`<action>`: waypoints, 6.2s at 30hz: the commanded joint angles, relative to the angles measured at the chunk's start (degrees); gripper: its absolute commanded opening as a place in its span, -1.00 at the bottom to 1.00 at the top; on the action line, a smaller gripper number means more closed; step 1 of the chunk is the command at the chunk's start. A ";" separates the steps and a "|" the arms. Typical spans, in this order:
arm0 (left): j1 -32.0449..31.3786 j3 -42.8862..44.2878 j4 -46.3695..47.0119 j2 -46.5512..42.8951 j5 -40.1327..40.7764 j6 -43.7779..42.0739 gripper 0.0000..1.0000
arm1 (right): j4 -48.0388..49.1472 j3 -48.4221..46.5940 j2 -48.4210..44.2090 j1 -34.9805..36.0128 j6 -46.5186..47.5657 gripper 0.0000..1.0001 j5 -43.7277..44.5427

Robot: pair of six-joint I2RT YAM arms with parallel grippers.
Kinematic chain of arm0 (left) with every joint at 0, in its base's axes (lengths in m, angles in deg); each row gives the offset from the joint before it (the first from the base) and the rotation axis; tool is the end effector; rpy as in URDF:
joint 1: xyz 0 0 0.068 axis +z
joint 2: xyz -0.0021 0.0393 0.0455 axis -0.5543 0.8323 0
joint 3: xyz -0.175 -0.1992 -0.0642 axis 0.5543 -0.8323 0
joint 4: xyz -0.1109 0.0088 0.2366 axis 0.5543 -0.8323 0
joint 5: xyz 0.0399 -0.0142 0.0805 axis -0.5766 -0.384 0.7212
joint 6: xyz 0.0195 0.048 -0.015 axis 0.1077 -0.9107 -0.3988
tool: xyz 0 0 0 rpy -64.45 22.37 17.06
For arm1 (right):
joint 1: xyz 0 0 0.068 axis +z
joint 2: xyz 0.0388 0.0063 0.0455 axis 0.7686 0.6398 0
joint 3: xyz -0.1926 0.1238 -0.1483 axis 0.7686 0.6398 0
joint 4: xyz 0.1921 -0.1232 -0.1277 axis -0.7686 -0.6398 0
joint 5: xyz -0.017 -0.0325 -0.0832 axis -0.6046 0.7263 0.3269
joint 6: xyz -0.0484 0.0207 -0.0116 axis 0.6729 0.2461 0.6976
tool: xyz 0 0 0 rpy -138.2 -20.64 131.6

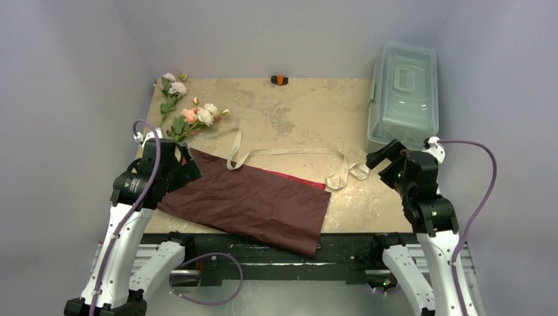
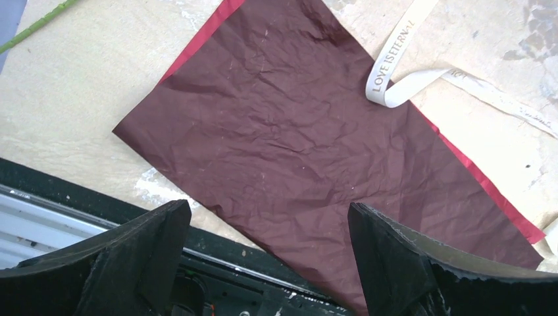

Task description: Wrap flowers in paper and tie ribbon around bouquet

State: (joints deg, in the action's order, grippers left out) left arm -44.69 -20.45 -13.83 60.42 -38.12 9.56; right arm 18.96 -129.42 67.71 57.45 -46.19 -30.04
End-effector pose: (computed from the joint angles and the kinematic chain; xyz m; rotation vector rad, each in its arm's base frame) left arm 0.1254 -0.0140 0.3445 -0.6607 2.3155 -0.0240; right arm 0.1113 0.0065 0.3386 0.7763 1.9194 0.3289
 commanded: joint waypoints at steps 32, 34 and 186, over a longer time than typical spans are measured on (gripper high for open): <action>-0.27 -9.26 -10.53 7.09 12.34 27.48 1.00 | 17.46 -19.49 46.53 23.15 9.78 0.98 -13.97; 0.25 -7.48 -8.09 10.73 14.11 24.44 1.00 | 16.53 -19.38 47.35 23.84 9.91 0.97 -14.09; 7.97 41.21 72.94 31.96 -64.00 8.89 -1.00 | 40.18 -34.45 33.66 24.22 29.51 -1.00 -29.48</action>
State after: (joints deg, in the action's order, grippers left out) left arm -36.41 22.92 52.35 93.66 -104.94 14.23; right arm 59.55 -161.35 104.53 81.67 -16.42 -64.31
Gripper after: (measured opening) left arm 0.027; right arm 0.027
